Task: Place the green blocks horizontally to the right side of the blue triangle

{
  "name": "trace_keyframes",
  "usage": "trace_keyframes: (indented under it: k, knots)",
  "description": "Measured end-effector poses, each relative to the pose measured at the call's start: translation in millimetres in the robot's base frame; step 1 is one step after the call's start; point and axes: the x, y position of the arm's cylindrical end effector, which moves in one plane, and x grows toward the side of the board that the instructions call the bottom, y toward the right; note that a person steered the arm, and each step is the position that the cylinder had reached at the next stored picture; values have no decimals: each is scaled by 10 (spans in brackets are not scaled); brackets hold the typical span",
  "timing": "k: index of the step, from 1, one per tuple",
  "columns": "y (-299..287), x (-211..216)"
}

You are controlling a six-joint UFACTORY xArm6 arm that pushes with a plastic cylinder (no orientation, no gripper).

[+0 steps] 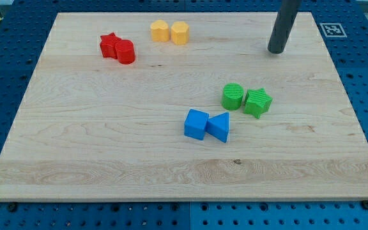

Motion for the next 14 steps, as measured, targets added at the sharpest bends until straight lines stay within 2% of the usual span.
trace_keyframes:
  k: [3, 4, 6, 10, 14]
  knots:
    - [38, 0]
    - [-20, 157]
    - [-930, 709]
    - [-1778, 1089]
    - [-1188, 1174]
